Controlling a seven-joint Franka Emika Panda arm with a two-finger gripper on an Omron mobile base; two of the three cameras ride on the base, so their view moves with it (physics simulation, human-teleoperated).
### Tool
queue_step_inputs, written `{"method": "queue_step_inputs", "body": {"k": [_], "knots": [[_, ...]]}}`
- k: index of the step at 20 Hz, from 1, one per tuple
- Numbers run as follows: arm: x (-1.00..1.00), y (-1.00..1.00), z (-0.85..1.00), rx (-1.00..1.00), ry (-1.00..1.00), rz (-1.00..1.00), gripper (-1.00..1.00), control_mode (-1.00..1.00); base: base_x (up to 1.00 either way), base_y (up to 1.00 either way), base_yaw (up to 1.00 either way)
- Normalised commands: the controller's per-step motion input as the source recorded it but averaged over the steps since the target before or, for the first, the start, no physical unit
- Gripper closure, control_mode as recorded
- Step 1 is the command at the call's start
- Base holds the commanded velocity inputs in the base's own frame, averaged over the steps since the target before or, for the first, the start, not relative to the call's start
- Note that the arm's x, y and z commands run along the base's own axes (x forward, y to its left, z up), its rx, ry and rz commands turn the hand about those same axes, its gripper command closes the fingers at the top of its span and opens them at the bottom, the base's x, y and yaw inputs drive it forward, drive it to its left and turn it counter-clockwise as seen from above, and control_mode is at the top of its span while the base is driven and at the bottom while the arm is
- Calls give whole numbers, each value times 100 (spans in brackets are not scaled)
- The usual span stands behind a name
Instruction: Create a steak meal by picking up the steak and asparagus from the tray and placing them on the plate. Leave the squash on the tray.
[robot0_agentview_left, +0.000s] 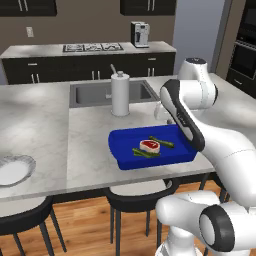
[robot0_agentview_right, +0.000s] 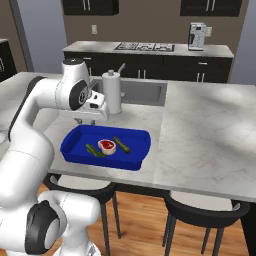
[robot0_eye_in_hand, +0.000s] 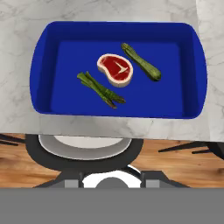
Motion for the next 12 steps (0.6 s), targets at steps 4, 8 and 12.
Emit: {"method": "queue_step_inputs", "body": {"k": [4,8,12], "knots": [[-33,-4,-3,0,0,-1,-100,-100,0,0,0],[-50,0,-23,0,0,0,-100,-100,0,0,0],[-35,0,-26,0,0,0,-100,-100,0,0,0]]}}
